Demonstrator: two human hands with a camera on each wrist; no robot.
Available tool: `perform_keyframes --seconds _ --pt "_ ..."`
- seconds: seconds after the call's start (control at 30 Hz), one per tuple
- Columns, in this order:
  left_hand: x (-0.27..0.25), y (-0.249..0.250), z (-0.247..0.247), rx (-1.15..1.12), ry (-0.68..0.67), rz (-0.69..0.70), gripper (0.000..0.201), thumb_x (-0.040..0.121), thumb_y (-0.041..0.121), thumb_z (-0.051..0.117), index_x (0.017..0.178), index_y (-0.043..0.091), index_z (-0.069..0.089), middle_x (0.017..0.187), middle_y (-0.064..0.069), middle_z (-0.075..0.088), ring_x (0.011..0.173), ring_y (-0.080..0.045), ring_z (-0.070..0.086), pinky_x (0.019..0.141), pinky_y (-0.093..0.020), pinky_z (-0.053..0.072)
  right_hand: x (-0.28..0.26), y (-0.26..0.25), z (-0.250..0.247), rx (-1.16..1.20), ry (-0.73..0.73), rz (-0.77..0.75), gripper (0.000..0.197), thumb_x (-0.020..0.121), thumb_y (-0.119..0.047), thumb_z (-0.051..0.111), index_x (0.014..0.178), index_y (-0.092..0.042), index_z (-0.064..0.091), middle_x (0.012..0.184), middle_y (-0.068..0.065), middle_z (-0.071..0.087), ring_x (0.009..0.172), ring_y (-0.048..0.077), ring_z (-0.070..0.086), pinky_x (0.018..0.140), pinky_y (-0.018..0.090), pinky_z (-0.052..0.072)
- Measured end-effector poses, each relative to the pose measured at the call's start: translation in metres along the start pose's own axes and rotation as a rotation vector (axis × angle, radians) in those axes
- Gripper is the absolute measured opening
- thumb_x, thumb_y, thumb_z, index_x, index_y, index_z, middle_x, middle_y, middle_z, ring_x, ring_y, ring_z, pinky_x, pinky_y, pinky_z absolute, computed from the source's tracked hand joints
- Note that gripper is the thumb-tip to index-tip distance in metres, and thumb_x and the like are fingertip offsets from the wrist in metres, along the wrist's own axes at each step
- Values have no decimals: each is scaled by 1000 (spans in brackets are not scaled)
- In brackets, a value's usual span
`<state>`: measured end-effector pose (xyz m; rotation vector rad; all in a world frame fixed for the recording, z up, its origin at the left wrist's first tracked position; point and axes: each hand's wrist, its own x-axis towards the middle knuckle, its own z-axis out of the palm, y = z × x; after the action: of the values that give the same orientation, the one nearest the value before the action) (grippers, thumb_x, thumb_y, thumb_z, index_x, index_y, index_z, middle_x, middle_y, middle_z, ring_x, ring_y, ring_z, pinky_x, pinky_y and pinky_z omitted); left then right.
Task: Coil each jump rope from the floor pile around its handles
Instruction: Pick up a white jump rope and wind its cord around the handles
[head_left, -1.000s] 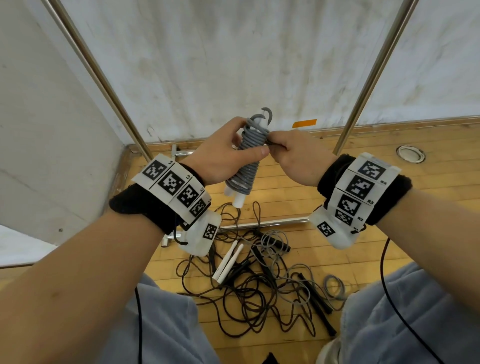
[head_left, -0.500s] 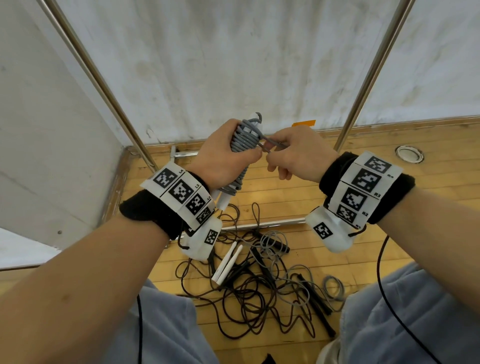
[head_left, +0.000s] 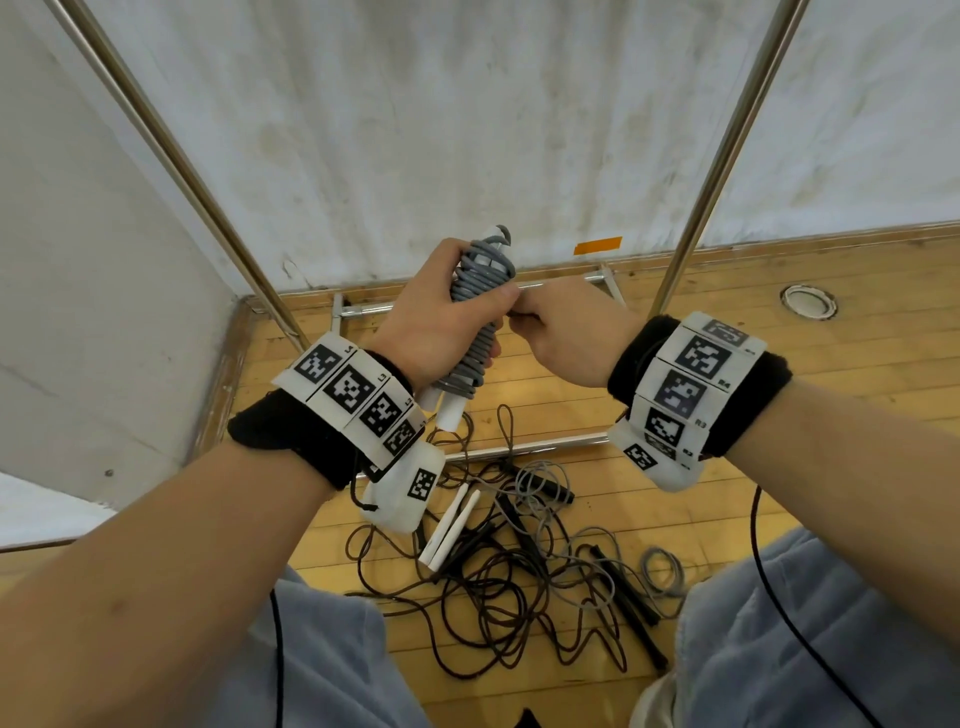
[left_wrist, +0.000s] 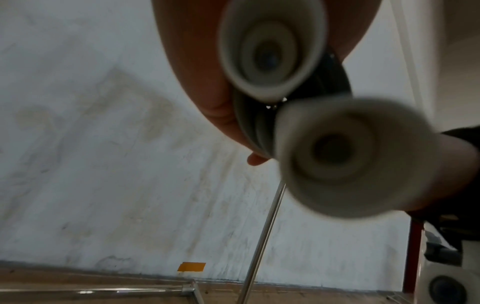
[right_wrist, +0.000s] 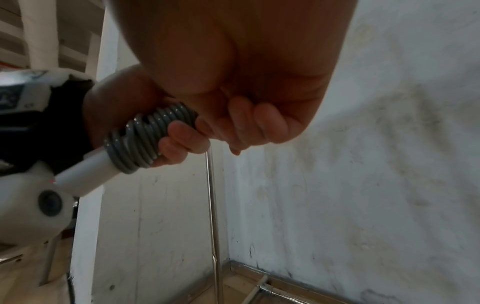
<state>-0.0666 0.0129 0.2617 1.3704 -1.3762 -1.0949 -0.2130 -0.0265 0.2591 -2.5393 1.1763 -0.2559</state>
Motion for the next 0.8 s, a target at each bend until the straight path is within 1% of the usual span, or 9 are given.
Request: perform_keyframes --seconds 0.13,0.27,0.33,0.4,0.53,0.6,0.7,0.73,0.8 --pt "-1 2 -1 -35 -56 -17 26 92 15 60 114 12 47 67 -8 59 53 -27 59 49 -33 51 2 2 1 -27 -53 11 20 97 -11 37 96 -17 57 83 -1 53 76 19 50 68 27 35" --pt "0 3 -3 9 -11 -29 26 92 17 60 112 9 45 74 -13 57 54 -29 59 51 -36 52 3 0 2 -7 -46 16 26 98 -14 37 112 -14 59 91 2 58 82 21 55 73 30 43" --pt "1 2 -4 60 24 -28 26 93 20 59 112 10 44 76 -12 57 54 -28 58 50 -37 52 2 0 2 41 2 15 26 98 -15 39 113 -12 59 89 3 57 82 21 54 70 29 39" --pt "2 1 -4 122 52 -16 24 94 21 57 110 12 42 76 -9 57 53 -26 58 48 -36 51 1 -1 2 127 60 37 24 97 -16 43 112 -12 61 85 -1 54 75 16 50 69 25 35" --pt "3 -1 -4 254 103 34 26 94 22 57 104 13 35 79 -4 55 51 -20 57 42 -28 50 -3 -3 3 236 140 86 19 94 -26 52 102 -14 65 67 -11 51 55 3 50 60 23 42" --pt "4 -3 -6 271 124 60 29 93 22 59 103 13 32 79 -4 55 51 -18 57 42 -23 48 -4 -5 1 287 192 103 19 92 -30 55 96 -14 65 65 -8 55 54 8 56 57 22 48" --pt "4 -4 -6 281 127 89 28 94 22 57 105 16 32 80 -3 55 55 -16 56 43 -19 46 -5 -4 -1 353 278 113 23 91 -29 56 92 -9 67 71 1 60 62 18 59 63 32 52" --pt "4 -4 -5 292 120 97 27 95 21 56 106 17 32 81 -2 55 57 -17 56 42 -19 46 -5 -4 -1 378 299 117 23 92 -29 55 92 -10 68 71 1 60 62 17 59 64 33 52" --pt "4 -6 -3 338 108 118 26 96 19 54 107 20 30 81 0 55 58 -19 58 42 -26 48 -6 -5 1 404 332 114 23 93 -29 53 93 -12 68 68 -2 59 59 13 57 62 31 52"
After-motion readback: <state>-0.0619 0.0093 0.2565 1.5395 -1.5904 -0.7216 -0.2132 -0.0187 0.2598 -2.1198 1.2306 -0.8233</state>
